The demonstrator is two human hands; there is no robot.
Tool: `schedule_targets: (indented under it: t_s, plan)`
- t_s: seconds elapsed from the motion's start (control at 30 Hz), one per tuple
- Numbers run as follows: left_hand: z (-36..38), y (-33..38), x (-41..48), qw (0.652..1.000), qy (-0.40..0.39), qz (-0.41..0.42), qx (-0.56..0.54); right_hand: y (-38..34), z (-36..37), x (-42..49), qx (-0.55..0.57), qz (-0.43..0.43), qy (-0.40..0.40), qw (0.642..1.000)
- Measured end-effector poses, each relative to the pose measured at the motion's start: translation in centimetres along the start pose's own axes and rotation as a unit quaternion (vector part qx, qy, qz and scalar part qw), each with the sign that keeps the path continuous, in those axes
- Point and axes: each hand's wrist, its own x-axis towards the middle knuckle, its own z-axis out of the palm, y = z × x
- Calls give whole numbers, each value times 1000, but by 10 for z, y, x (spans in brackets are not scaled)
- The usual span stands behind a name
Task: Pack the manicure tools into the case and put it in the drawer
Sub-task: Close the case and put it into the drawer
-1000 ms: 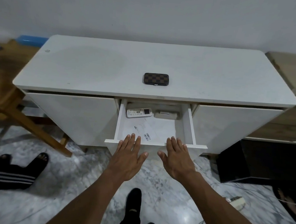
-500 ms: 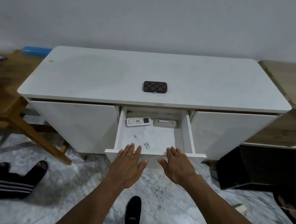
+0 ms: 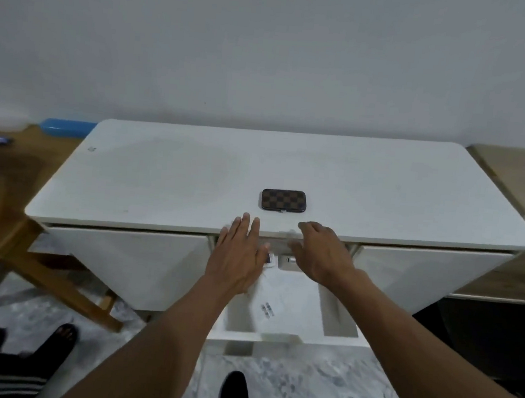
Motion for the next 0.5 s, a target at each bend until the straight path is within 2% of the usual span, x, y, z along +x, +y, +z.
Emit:
schedule_targets:
  t_s: [0.1, 0.4, 0.5]
  plan:
    - [-4, -12, 36, 1000, 6, 3, 10, -6, -7, 39, -5, 1, 1, 1000]
    - [15, -48, 94, 998, -41, 10, 36, -13, -5, 115, -13, 12, -20, 1000]
    - [24, -51, 95, 999, -17, 4, 50, -13, 0, 129, -41, -2, -37, 998]
